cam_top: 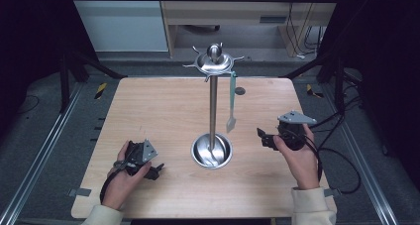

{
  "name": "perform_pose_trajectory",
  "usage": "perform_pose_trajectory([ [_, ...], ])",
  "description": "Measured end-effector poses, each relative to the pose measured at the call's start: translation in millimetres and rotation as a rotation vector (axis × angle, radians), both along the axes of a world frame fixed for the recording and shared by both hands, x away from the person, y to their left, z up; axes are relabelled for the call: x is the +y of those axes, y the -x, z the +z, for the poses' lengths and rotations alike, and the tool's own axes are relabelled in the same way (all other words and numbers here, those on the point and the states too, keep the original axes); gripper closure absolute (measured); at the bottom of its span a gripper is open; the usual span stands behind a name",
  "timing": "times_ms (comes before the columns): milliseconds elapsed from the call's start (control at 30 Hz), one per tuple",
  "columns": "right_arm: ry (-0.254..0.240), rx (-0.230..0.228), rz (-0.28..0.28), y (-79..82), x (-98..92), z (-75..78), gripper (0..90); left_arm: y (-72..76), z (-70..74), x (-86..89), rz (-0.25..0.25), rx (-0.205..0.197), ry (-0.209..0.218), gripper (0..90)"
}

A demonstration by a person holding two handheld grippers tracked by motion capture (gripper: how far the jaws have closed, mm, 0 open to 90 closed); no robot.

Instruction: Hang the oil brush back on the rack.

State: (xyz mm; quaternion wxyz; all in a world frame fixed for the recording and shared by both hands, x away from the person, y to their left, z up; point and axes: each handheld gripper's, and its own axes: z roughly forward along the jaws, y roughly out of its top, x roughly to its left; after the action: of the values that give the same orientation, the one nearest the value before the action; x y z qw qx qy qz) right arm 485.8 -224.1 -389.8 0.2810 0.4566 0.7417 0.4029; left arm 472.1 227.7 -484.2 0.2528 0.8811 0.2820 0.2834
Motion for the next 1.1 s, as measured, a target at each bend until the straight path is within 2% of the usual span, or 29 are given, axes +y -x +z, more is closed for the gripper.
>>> perform_pose_trajectory([
  [367,0.031,0.075,0.003,-7.6,1.2,-23.7,13.2,0.0,0.2,0.2,0.000,0.000,0.001,3.1],
  [600,0.047,0.092,0.003,-10.7,0.1,-35.0,13.3,0.0,0.1,0.2,-0.001,0.000,0.000,3.1],
  [1100,0.035,0.152,0.023,-16.0,8.2,-61.1,14.4,0.1,0.0,-0.3,-0.001,0.001,-0.001,3.1],
])
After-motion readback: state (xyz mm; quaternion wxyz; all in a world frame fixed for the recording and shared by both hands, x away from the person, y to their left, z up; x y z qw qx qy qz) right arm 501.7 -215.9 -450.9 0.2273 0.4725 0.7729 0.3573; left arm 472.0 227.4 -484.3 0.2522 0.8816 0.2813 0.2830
